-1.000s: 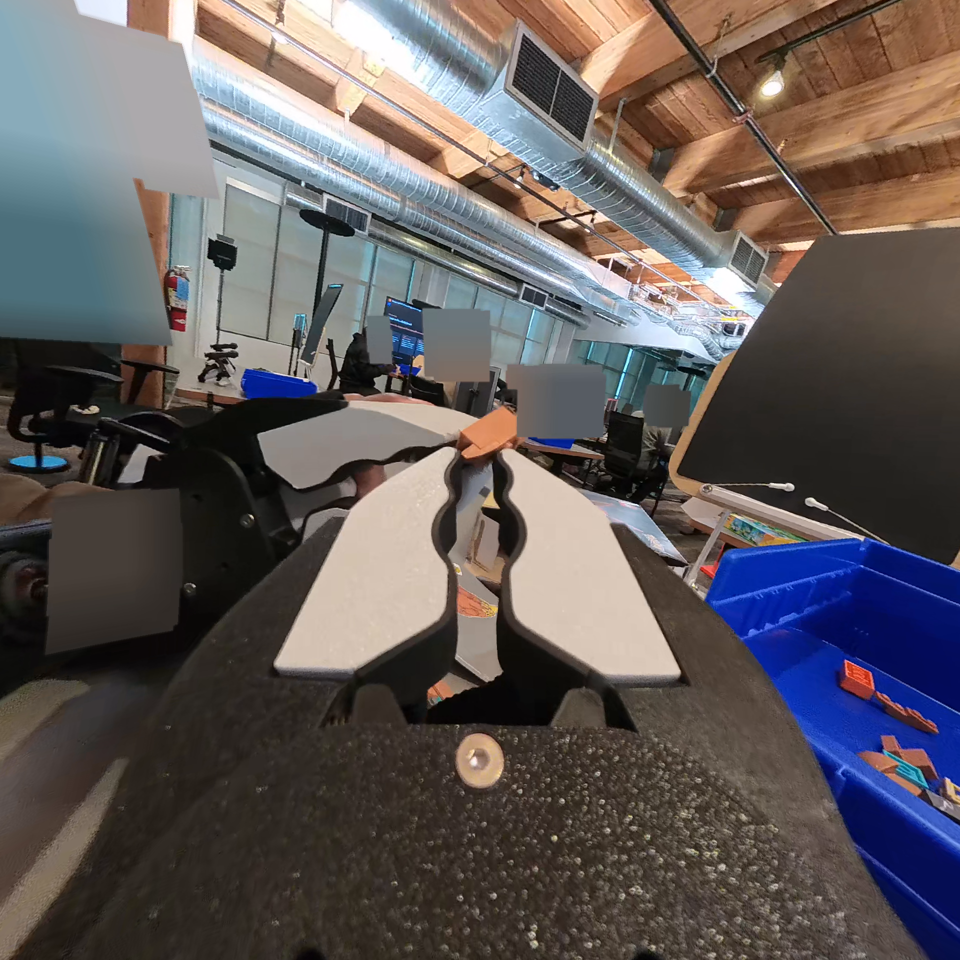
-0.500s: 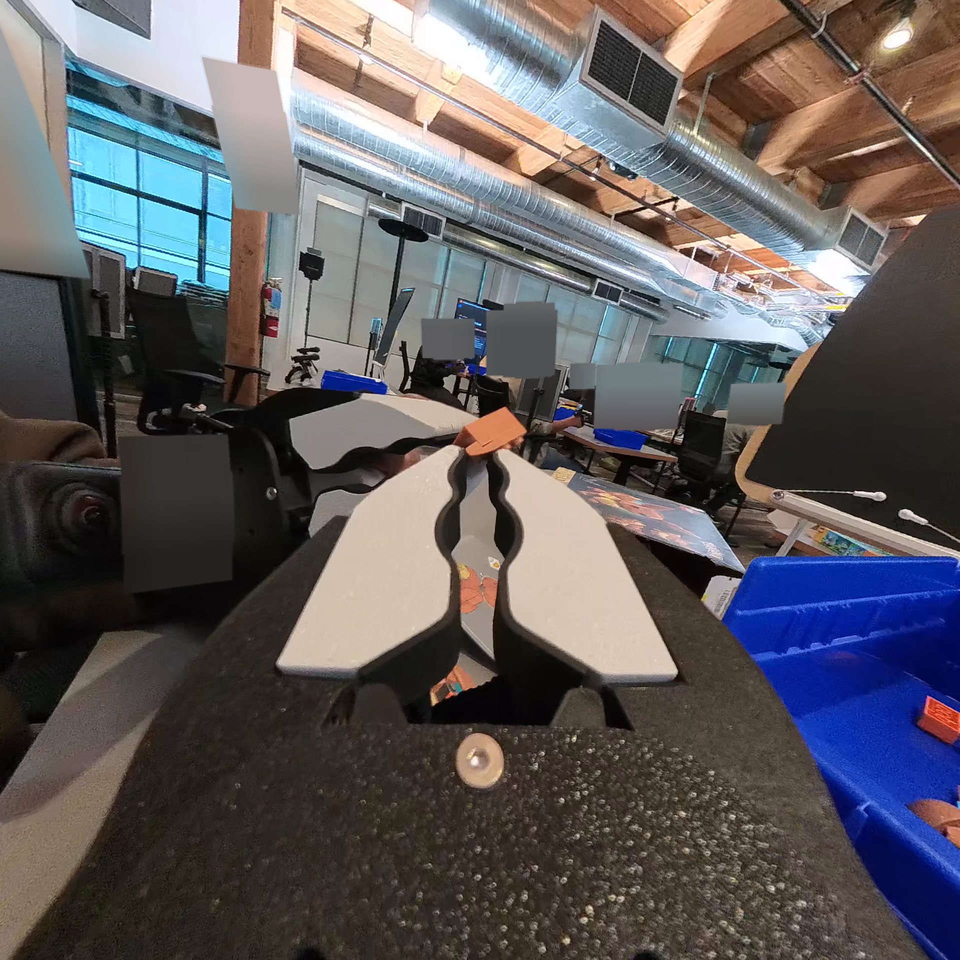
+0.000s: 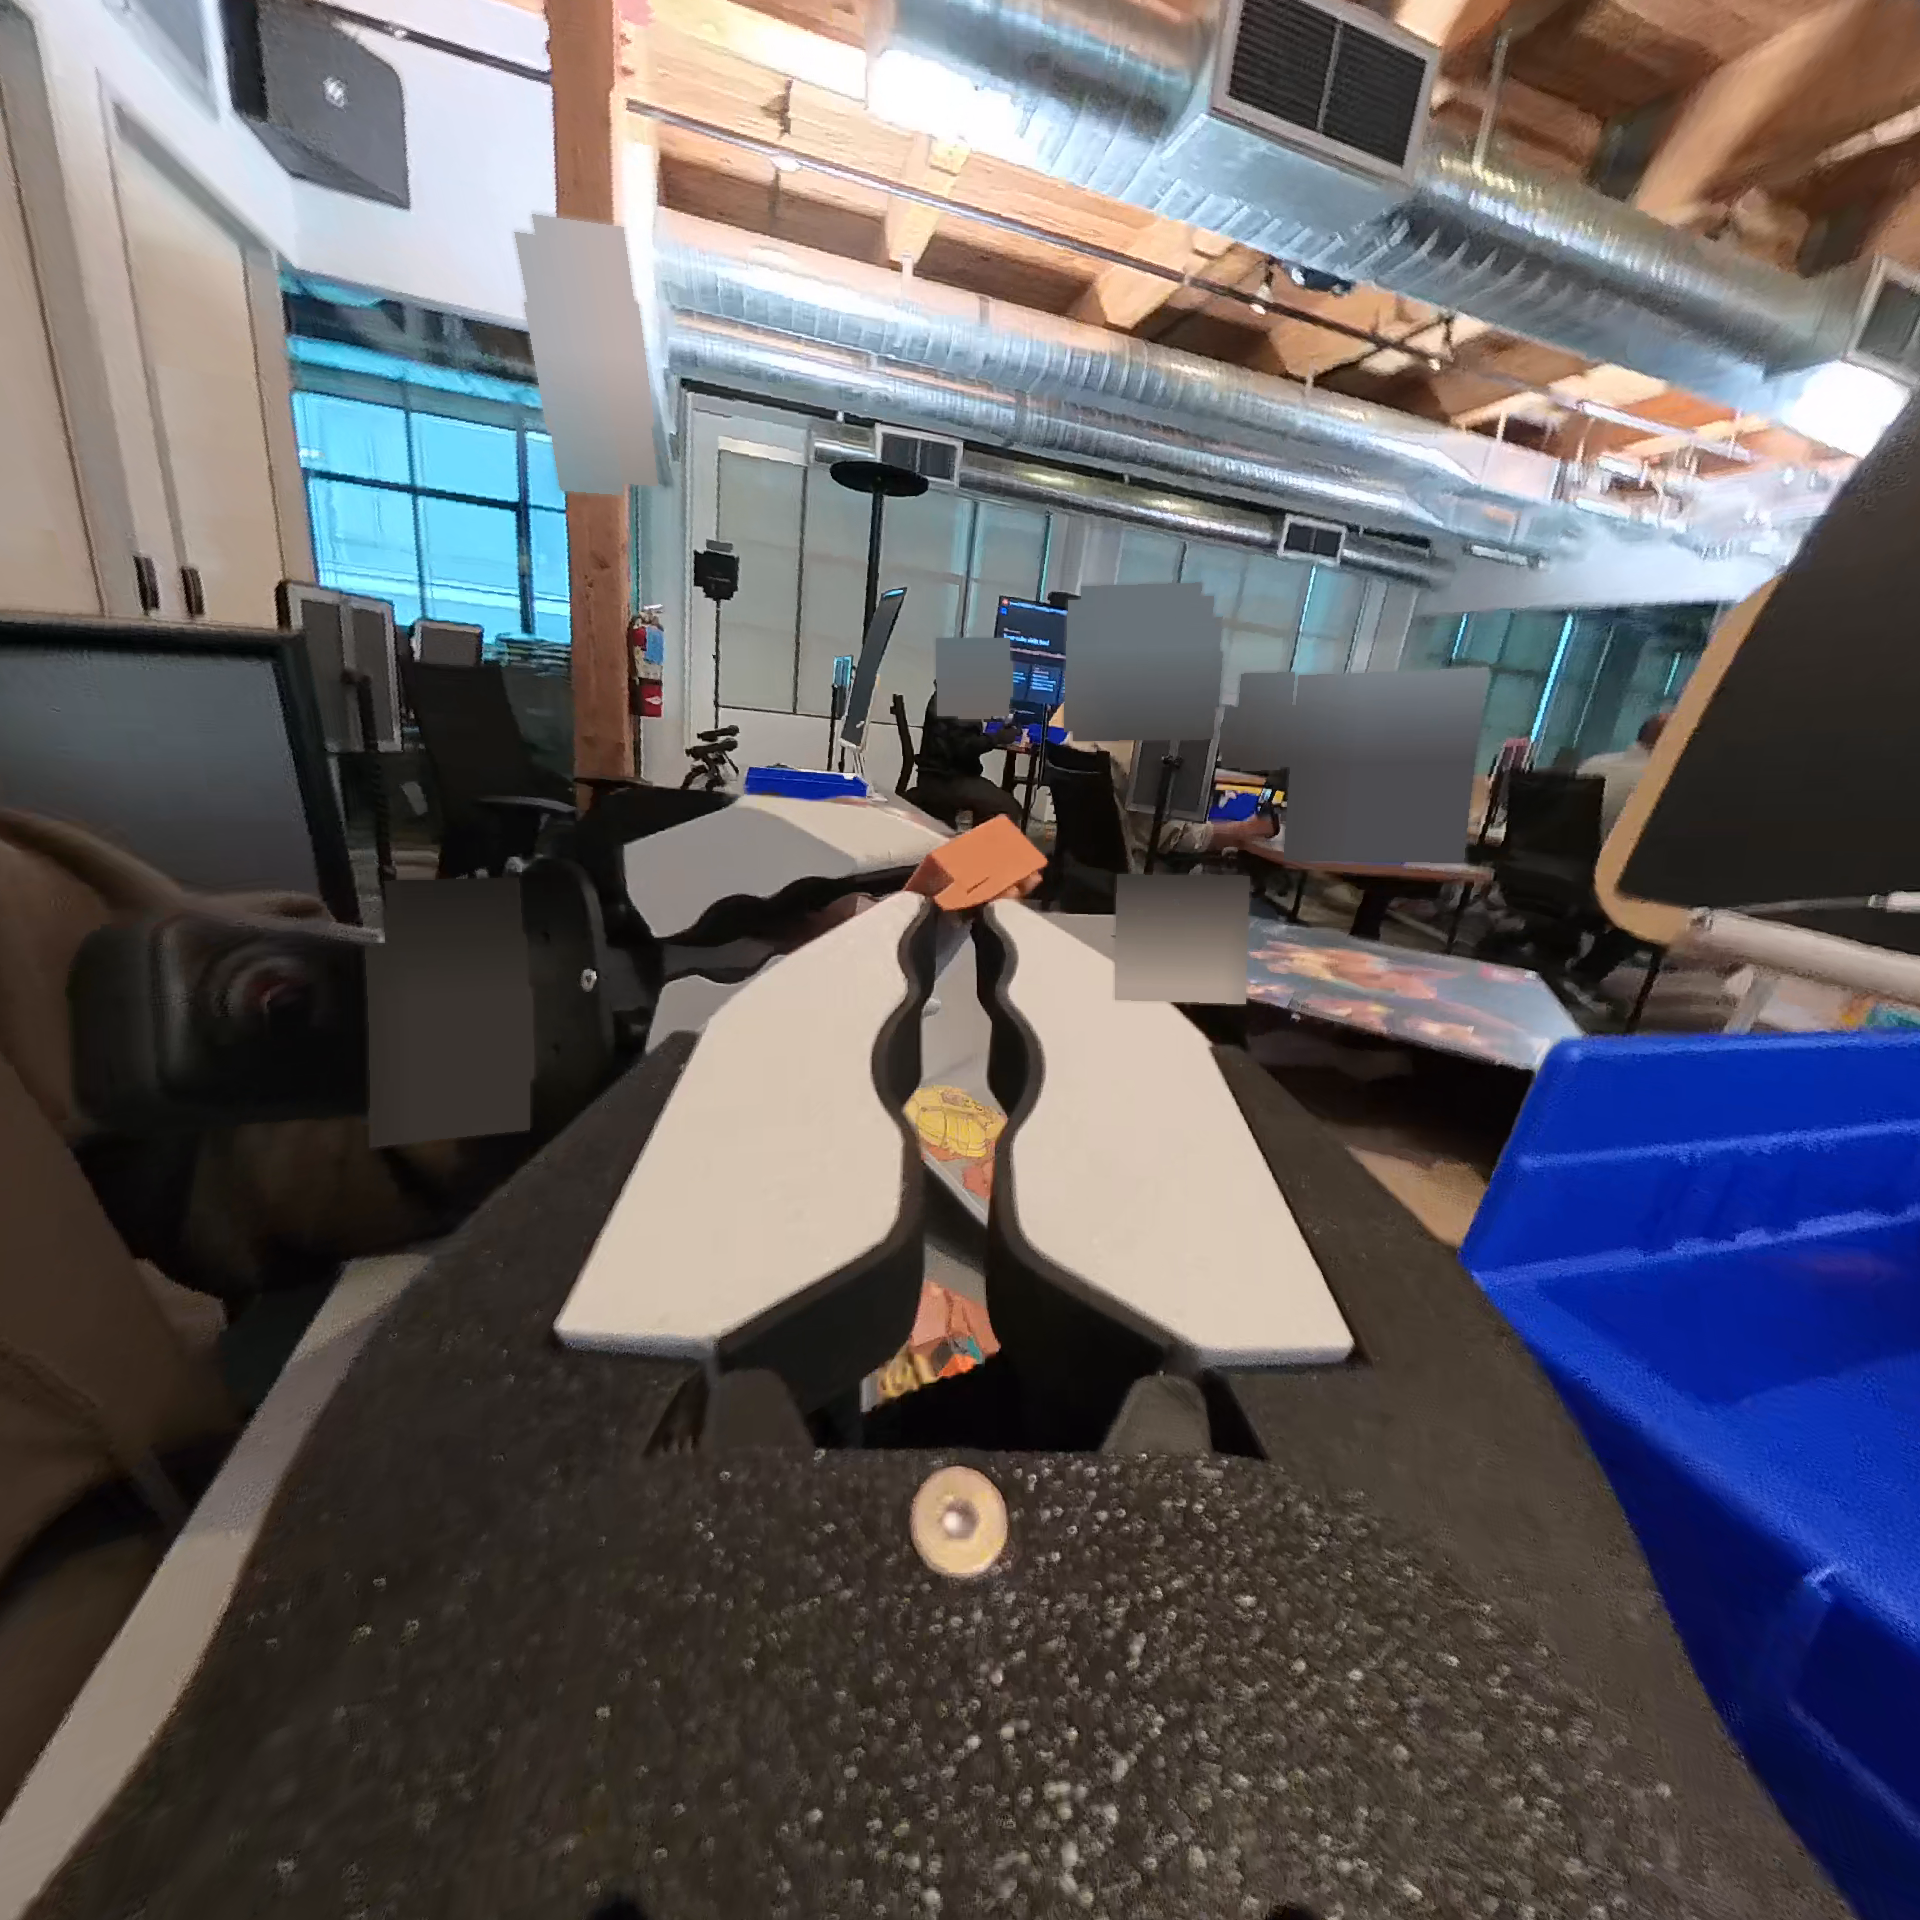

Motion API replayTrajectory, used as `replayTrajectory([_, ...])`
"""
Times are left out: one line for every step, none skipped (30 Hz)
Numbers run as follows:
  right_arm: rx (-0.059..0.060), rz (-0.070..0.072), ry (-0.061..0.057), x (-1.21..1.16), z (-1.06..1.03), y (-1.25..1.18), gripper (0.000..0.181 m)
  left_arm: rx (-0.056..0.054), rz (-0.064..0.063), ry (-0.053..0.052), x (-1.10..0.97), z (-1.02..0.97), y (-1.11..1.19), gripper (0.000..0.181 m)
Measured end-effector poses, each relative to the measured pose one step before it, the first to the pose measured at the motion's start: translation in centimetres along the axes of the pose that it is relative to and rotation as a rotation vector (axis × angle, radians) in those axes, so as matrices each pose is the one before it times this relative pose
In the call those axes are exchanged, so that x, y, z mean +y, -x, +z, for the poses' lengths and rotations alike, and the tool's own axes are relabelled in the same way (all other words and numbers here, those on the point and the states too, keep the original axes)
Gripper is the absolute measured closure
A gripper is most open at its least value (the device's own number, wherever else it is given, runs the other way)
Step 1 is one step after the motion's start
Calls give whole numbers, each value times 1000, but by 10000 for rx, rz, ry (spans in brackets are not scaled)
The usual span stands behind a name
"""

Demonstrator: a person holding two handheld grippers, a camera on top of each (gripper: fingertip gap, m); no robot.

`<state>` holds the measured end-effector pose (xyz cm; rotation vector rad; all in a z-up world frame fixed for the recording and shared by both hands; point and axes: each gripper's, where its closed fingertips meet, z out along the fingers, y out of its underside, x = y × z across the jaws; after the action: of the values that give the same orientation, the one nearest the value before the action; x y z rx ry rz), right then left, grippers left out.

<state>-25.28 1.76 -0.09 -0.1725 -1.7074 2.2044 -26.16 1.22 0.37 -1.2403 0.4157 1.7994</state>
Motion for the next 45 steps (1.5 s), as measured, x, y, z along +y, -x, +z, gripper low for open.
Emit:
replayTrajectory([131, 380, 62, 189, 87, -347, 174, -99, 315, 49, 150, 54, 42, 173])
replayTrajectory([110, 387, 50, 166, 67, -316, 175, -62, 463, -52, -36, -4, -88, 171])
replayTrajectory([107, 355, 53, 169, 55, -309, 175, -19, 456, -108, -172, -2, -173, 168])
replayTrajectory([113, 272, 124, 271, 61, -302, 175, 52, 363, -58, -170, 41, -283, 164])
replayTrajectory([75, 179, 157, 310, 63, -238, 175, 72, 275, 43, -62, 98, -307, 162])
replayTrajectory([18, 90, 92, 209, 38, -87, 175, 20, 231, 136, 79, 134, -214, 161])
replayTrajectory([-30, 49, 22, 85, 18, 35, 176, 19, 190, 151, 150, 129, -197, 159])
replayTrajectory([-48, 38, 2, 7, 16, 96, 175, 22, 150, 68, 96, 76, -162, 157])
replayTrajectory([-36, 11, -7, -47, 9, 98, 176, 40, 128, 19, 65, 26, -148, 156])
replayTrajectory([-43, 4, -14, -66, 13, 112, 176, 22, 127, 60, 132, 35, -110, 156])
replayTrajectory([-25, 15, 2, -24, 0, 87, 176, -38, 120, 60, 144, 44, 12, 156])
replayTrajectory([-8, 5, 35, 38, 28, 23, 176, -76, 66, 2, 37, 2, 109, 158])
replayTrajectory([10, -9, 53, 102, 16, -10, 176, -118, -25, -4, 24, -35, 219, 165])
replayTrajectory([5, -36, 49, 98, 25, -11, 176, -31, -57, 19, 49, -21, 125, 169])
replayTrajectory([17, -37, -2, 20, 2, -6, 176, 47, -38, 3, 19, 0, -22, 170])
replayTrajectory([19, -45, 18, 29, -3, 0, 176, -4, -16, 11, 21, -15, -2, 170])
replayTrajectory([32, -99, 39, 41, 3, -15, 176, 42, -64, 13, 23, -30, -33, 171])
replayTrajectory([25, -151, 27, 43, -14, 11, 176, 79, -200, -16, -10, -40, -62, 171])
replayTrajectory([7, -194, -5, 14, -25, 56, 176, 96, -341, -48, -48, -58, -8, 171])
replayTrajectory([-26, -195, -35, -36, -41, 117, 176, 103, -430, -69, -63, -70, 20, 172])
replayTrajectory([-62, -162, -9, -24, -51, 146, 181, 96, -564, -34, 11, -50, 69, 172])
replayTrajectory([-165, -180, 56, 78, 8, 296, 181, 215, -519, -82, -50, -9, -54, 172])
replayTrajectory([-156, -160, 87, 160, 63, 308, 181, 164, -301, -7, 22, -3, -75, 172])
replayTrajectory([-1, -76, -1, 26, 19, 63, 181, 85, -183, -32, 33, -13, -45, 172])
replayTrajectory([48, -2, 45, 52, 37, -74, 181, 68, -141, 17, 113, 13, -80, 172])
replayTrajectory([66, 16, 72, 102, 38, -117, 181, 44, -74, 47, 152, 46, -99, 172])
replayTrajectory([71, 37, 51, 103, 26, -136, 181, 25, -59, 38, 130, 30, -90, 172])
replayTrajectory([74, 49, 27, 76, 9, -153, 181, 24, -126, 22, 102, 23, -86, 172])
replayTrajectory([95, -17, 39, 54, -18, -164, 181, 85, -229, 35, 109, 45, -107, 172])
replayTrajectory([148, -177, 72, 56, -42, -200, 181, 184, -375, 54, 155, 72, -170, 172])
replayTrajectory([282, -439, 38, -79, -135, -301, 181, 311, -574, 63, 184, 98, -229, 172])
replayTrajectory([398, -753, 22, -173, -202, -382, 180, 451, -825, 78, 232, 114, -304, 172])
replayTrajectory([425, -1005, 21, -236, -271, -369, 179, 593, -1089, 1, 140, 102, -338, 172])
replayTrajectory([421, -1205, 22, -241, -311, -343, 178, 647, -1292, -42, 107, 74, -296, 172])
replayTrajectory([364, -1340, 83, -104, -324, -261, 176, 731, -1385, 31, 169, 94, -279, 172])
replayTrajectory([236, -1369, 144, 59, -273, -79, 175, 756, -1297, 14, 130, 56, -249, 173])
replayTrajectory([134, -1249, 145, 154, -184, 96, 172, 815, -1161, 20, 170, 25, -324, 172])
replayTrajectory([60, -917, 112, 168, -81, 174, 170, 647, -1040, 25, 221, -13, -154, 173])
replayTrajectory([-123, -473, 87, 159, 24, 362, 168, 638, -870, -2, 218, -60, -224, 173])
replayTrajectory([-232, -130, 25, 44, 99, 459, 165, 635, -716, 40, 251, -51, -306, 172])
replayTrajectory([-212, 55, -15, -1, 125, 411, 162, 395, -500, 79, 294, -58, -92, 172])
replayTrajectory([-219, 56, 22, 62, 111, 408, 160, 291, -262, 94, 274, -47, -78, 172])
replayTrajectory([-157, -9, 70, 137, 93, 310, 159, 307, -117, 143, 293, -20, -209, 172])
replayTrajectory([-105, -12, 73, 156, 75, 197, 159, 207, -27, 121, 242, -23, -148, 172])
replayTrajectory([-138, 104, 38, 125, 44, 177, 158, 214, 72, 113, 191, -25, -220, 172])
